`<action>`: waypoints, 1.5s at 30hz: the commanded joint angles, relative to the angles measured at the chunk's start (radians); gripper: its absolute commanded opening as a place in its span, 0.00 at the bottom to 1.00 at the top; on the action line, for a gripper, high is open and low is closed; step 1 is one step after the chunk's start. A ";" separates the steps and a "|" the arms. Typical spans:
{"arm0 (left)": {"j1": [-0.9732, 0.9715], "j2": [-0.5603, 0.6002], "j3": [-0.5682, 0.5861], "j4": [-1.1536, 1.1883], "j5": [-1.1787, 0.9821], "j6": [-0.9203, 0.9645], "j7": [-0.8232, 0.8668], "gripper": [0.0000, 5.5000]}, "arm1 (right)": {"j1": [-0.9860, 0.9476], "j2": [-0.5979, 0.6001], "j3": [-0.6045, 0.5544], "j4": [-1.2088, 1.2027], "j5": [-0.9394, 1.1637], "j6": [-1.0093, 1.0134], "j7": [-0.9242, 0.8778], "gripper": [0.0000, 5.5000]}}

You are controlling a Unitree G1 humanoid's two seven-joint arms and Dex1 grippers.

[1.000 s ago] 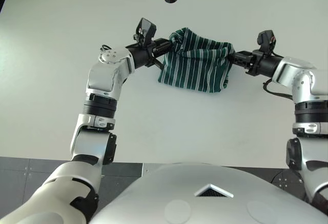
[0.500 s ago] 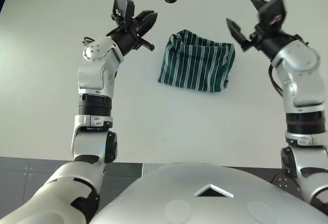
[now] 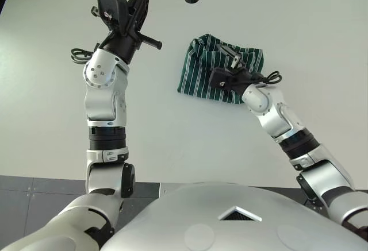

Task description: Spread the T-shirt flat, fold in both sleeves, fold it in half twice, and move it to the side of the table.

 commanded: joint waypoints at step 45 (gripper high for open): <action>0.049 -0.035 -0.016 -0.047 0.010 0.005 0.010 0.02 | 0.111 -0.290 -0.157 0.044 0.048 0.109 0.287 0.02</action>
